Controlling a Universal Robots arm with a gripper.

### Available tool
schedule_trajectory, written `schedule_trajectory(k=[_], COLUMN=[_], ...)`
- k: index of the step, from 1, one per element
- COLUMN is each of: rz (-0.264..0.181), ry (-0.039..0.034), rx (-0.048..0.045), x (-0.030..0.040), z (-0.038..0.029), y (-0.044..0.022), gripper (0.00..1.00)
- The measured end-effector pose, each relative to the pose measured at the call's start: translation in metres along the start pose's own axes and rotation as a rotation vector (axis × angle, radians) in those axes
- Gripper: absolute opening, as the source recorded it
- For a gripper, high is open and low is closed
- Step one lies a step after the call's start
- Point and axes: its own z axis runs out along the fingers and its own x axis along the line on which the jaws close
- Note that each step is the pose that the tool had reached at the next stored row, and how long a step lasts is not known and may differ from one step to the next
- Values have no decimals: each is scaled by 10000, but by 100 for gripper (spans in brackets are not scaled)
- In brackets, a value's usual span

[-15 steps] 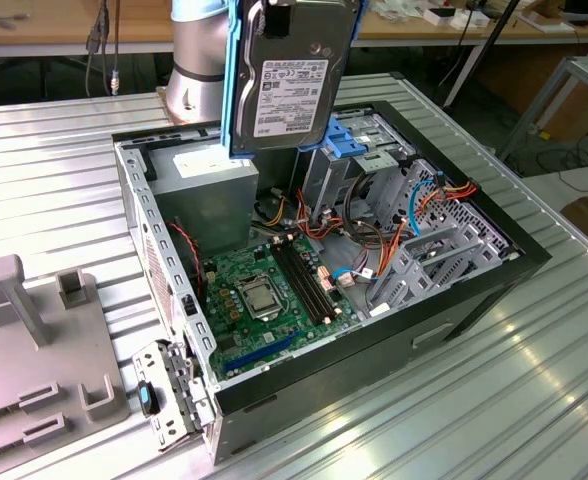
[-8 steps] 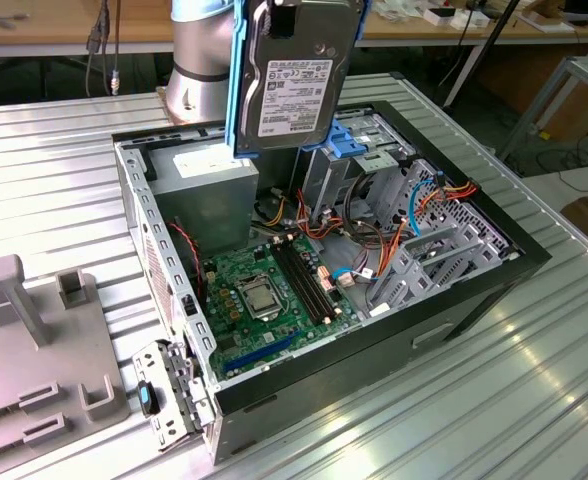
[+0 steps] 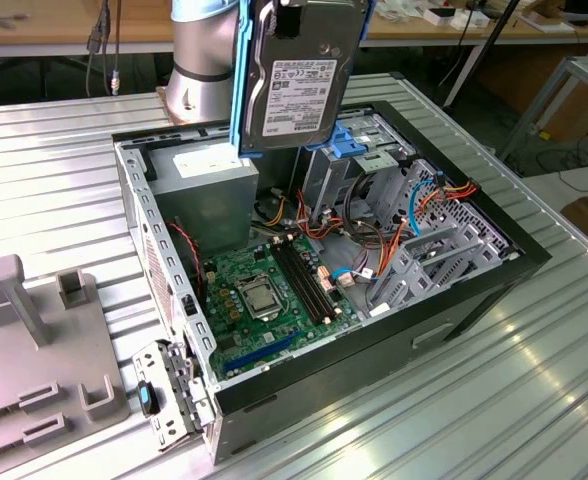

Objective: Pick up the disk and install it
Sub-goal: 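Insert the disk into the insertion slot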

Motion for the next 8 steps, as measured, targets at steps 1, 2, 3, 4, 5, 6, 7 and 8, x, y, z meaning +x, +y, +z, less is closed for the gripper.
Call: schedule_trajectory(k=[1,2,3,4,5,6,7,8], rz=[0,0,0,0,0,0,1,0], ry=[0,0,0,0,-1,-1,0,0], rx=[0,0,0,0,0,1,1,0], x=[0,-1,-1,-1,-1,-2,-2,-2], z=[0,1,1,1,2,2,2,2], y=[-4,-8,-15,-18,-24,-29,-32,-36], gripper=[37,37,37,37,37,37,37,37])
